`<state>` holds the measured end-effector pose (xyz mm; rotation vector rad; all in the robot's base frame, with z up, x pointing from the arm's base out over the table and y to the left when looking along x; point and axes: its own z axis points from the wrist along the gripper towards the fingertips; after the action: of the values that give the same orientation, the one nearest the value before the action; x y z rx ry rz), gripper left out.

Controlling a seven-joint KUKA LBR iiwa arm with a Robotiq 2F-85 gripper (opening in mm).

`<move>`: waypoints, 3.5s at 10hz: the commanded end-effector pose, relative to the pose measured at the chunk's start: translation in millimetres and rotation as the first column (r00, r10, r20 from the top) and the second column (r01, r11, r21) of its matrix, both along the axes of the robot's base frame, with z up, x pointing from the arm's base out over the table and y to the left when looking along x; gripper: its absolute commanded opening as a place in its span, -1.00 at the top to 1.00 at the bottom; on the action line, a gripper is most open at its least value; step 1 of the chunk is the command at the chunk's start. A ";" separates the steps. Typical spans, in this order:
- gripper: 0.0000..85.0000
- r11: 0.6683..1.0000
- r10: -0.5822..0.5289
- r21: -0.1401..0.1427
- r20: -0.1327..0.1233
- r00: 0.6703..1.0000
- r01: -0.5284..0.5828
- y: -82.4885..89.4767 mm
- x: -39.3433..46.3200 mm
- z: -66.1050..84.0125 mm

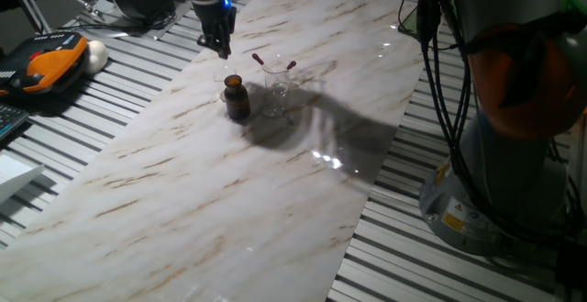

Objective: Transfer liquid using a dropper

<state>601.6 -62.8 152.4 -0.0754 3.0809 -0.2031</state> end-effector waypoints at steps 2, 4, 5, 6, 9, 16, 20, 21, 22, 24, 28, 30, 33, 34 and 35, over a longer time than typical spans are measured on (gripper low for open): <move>1.00 1.000 0.001 -0.003 0.000 1.000 -0.001 -1.2 -1.1 -3.7; 1.00 1.000 0.004 -0.002 0.009 1.000 -0.004 -1.5 -1.1 -8.9; 1.00 1.000 0.007 -0.003 0.013 1.000 -0.007 -2.3 -0.5 -11.4; 1.00 1.000 0.009 -0.003 0.013 1.000 -0.009 -3.4 -0.4 -12.7; 1.00 1.000 0.023 -0.001 0.023 0.999 -0.023 -9.0 -0.8 -19.2; 0.60 0.999 0.032 -0.002 0.037 0.999 -0.032 -11.9 -0.4 -27.4; 0.60 0.999 0.032 -0.002 0.034 0.999 -0.032 -11.1 -0.4 -25.7; 0.60 1.000 0.028 -0.008 0.028 0.999 -0.028 -8.1 -0.3 -22.1; 0.60 1.000 0.028 -0.010 0.025 0.999 -0.028 -7.2 -0.2 -20.6; 0.60 1.000 0.026 -0.009 0.027 0.999 -0.026 -7.2 -0.1 -21.2; 0.60 0.999 0.032 -0.016 0.032 0.999 -0.032 -8.4 0.1 -24.2; 0.60 0.999 0.032 -0.022 0.034 0.999 -0.032 -8.5 0.1 -24.7; 0.20 0.999 0.030 -0.025 0.036 0.999 -0.029 -8.4 0.0 -25.1; 0.20 0.999 0.028 -0.027 0.036 0.999 -0.027 -8.3 0.0 -25.2; 0.20 0.999 0.028 -0.027 0.036 0.999 -0.027 -8.3 0.0 -25.3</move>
<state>601.6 -71.1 127.2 -0.1140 3.0394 -0.2421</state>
